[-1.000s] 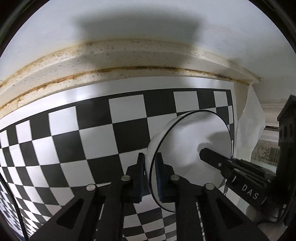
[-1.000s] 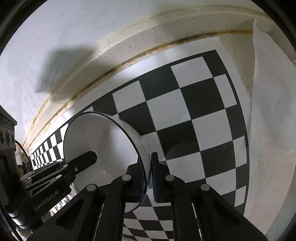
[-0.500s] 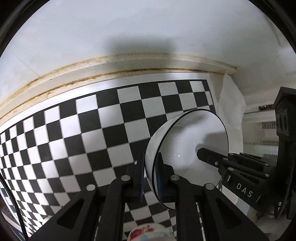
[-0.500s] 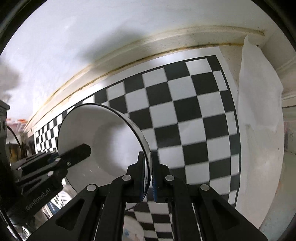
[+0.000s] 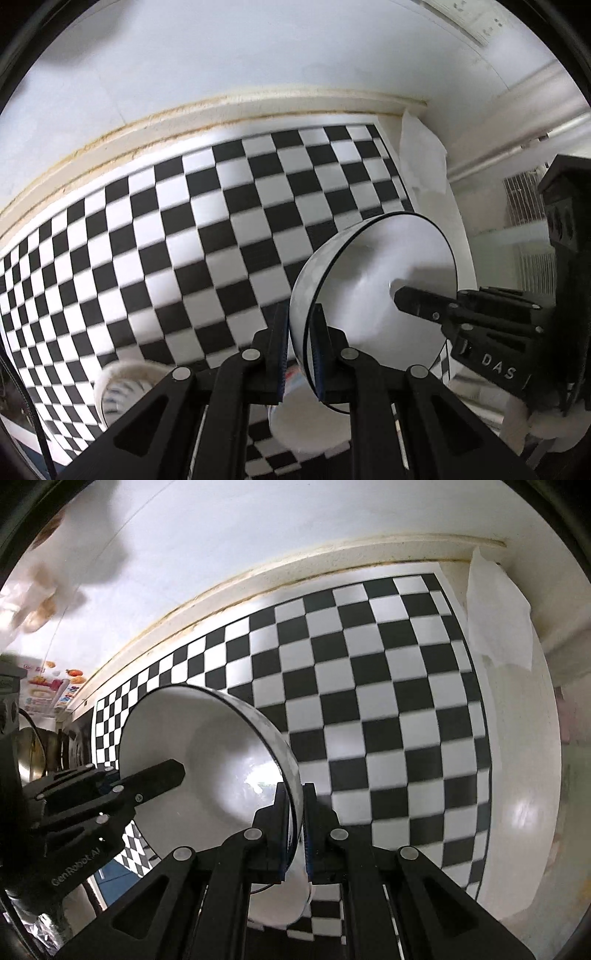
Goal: Organize plates and bowls
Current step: 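Nest the white bowl into the bowls held by the left gripper, open right gripper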
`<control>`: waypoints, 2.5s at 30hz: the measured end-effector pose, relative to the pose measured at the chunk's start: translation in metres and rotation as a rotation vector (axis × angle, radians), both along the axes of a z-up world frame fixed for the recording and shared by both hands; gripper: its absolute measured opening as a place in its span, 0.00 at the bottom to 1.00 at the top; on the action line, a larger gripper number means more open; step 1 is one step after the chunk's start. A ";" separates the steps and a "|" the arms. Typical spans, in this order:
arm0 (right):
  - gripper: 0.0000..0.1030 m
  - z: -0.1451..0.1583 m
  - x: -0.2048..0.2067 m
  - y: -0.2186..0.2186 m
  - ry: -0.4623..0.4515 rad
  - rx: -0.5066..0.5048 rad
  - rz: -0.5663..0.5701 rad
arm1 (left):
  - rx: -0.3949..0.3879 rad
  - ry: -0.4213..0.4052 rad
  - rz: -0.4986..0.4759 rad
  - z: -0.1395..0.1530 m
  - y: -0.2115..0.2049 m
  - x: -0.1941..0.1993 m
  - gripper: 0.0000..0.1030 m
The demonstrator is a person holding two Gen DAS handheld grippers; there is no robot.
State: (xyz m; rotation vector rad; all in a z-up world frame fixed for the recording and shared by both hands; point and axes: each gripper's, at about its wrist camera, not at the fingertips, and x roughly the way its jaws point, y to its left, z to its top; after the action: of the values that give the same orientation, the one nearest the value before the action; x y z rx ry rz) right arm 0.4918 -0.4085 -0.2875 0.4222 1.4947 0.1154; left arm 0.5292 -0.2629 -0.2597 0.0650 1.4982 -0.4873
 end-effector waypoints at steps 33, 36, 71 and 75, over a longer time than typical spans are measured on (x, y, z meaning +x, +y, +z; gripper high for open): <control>0.09 -0.066 -0.113 0.047 0.117 -0.048 0.066 | 0.116 0.122 -0.042 -0.066 0.031 -0.104 0.09; 0.08 -0.065 -0.110 0.049 0.113 -0.066 0.075 | 0.129 0.114 -0.048 -0.066 0.030 -0.104 0.09; 0.15 -0.060 -0.108 0.046 0.141 -0.094 0.030 | 0.156 0.134 0.011 -0.067 0.038 -0.103 0.09; 0.16 -0.057 -0.110 0.049 0.135 -0.124 0.047 | 0.157 0.128 0.009 -0.066 0.036 -0.104 0.09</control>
State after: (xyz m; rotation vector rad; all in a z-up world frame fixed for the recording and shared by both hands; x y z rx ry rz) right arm 0.3820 -0.3598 -0.3450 0.2993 1.6354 0.0311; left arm 0.4251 -0.2265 -0.3252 0.1526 1.6599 -0.3711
